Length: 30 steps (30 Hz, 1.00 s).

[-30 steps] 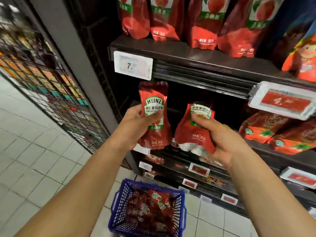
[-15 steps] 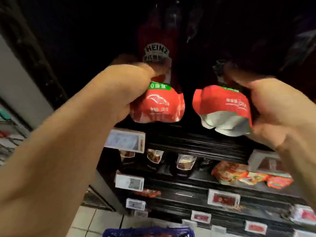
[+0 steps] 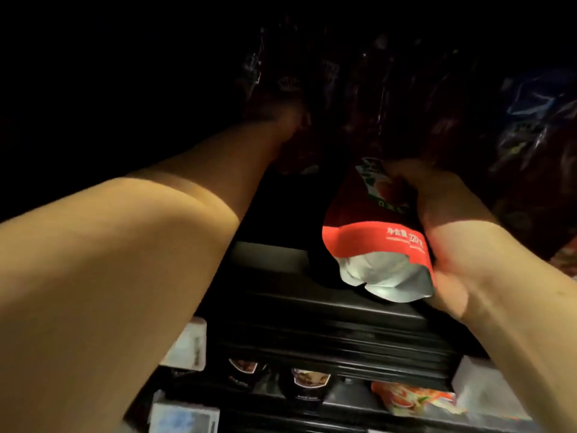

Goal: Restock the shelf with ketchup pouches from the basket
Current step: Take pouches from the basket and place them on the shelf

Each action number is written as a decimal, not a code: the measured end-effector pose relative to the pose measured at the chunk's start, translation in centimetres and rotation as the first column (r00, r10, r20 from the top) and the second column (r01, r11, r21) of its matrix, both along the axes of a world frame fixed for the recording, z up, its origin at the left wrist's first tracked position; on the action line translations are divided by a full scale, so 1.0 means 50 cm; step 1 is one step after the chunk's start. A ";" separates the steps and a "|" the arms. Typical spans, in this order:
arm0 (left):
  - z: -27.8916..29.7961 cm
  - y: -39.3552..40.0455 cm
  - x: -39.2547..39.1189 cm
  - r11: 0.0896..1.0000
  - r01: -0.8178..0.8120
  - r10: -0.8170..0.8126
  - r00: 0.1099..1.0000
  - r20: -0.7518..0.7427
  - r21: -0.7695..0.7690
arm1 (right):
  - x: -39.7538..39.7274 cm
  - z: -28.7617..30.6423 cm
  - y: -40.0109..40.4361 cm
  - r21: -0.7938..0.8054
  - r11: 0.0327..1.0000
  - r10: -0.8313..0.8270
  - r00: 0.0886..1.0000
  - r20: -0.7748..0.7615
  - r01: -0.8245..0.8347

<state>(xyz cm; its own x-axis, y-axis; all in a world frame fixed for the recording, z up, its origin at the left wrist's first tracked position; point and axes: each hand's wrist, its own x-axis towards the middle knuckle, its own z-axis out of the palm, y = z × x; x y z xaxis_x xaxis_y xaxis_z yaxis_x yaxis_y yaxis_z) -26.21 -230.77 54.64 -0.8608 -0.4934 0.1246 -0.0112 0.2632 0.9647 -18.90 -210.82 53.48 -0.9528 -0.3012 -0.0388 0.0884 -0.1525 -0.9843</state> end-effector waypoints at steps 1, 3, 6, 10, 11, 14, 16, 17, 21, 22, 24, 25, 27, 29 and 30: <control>-0.010 -0.003 -0.009 0.998 -0.057 0.054 0.995 -0.079 -0.035 | 0.002 -0.002 0.000 0.030 1.000 0.006 1.000 0.020 -0.007; -0.027 -0.015 -0.007 0.981 -0.150 0.118 0.965 -0.236 -0.125 | -0.017 -0.018 -0.002 0.018 0.999 -0.043 0.999 -0.017 0.044; -0.050 -0.039 -0.002 0.997 -0.048 0.027 0.943 -0.333 -0.057 | -0.022 -0.015 -0.018 -0.071 0.997 -0.016 0.995 0.103 0.023; -0.049 -0.053 0.008 0.991 0.134 -0.132 0.944 -0.302 -0.016 | -0.045 0.018 -0.038 -0.002 0.998 -0.058 0.993 0.106 0.059; -0.052 -0.056 0.007 0.985 0.170 -0.168 0.943 -0.287 -0.015 | -0.060 0.025 -0.042 0.008 0.997 -0.072 0.994 0.077 0.071; -0.053 -0.066 0.019 0.976 0.210 -0.218 0.953 -0.212 -0.059 | -0.110 0.057 -0.062 0.080 0.989 -0.121 0.992 -0.028 0.123; -0.050 -0.066 0.024 0.978 0.190 -0.203 0.960 -0.193 -0.082 | -0.151 0.073 -0.077 0.149 0.977 -0.147 0.987 -0.062 0.155; -0.047 -0.063 0.028 0.981 0.168 -0.184 0.964 -0.191 -0.097 | -0.170 0.080 -0.087 0.173 0.971 -0.152 0.985 -0.076 0.163; -0.046 -0.057 0.032 0.984 0.106 -0.135 0.969 -0.207 -0.144 | -0.246 0.053 -0.119 0.159 0.957 -0.210 0.956 -0.206 0.244; -0.047 -0.056 0.031 0.985 0.095 -0.124 0.970 -0.210 -0.142 | -0.257 0.032 -0.123 0.139 0.954 -0.226 0.939 -0.258 0.267; -0.049 -0.055 0.030 0.989 0.057 -0.085 0.974 -0.208 -0.138 | -0.272 -0.009 -0.127 0.081 0.963 -0.217 0.921 -0.322 0.255; -0.050 -0.053 0.029 0.988 0.032 -0.063 0.976 -0.207 -0.150 | -0.281 -0.025 -0.125 0.042 0.970 -0.213 0.917 -0.338 0.241; -0.051 -0.048 0.025 0.981 -0.005 -0.036 0.977 -0.210 -0.192 | -0.301 -0.040 -0.122 -0.013 0.968 -0.239 0.908 -0.343 0.250; -0.052 -0.046 0.021 0.973 -0.025 -0.027 0.974 -0.224 -0.228 | -0.324 -0.041 -0.129 -0.049 0.956 -0.290 0.902 -0.320 0.290; -0.053 -0.044 0.018 0.970 -0.036 -0.021 0.973 -0.230 -0.241 | -0.334 -0.041 -0.131 -0.061 0.949 -0.313 0.895 -0.317 0.310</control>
<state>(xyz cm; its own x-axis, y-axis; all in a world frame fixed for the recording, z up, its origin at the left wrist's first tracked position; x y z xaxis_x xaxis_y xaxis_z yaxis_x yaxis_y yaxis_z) -25.29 -232.98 51.99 -0.7911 -0.4304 0.4346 0.1999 0.4895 0.8488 -35.58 -217.38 51.44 -0.9588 0.0139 0.2836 -0.2829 -0.1300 -0.9503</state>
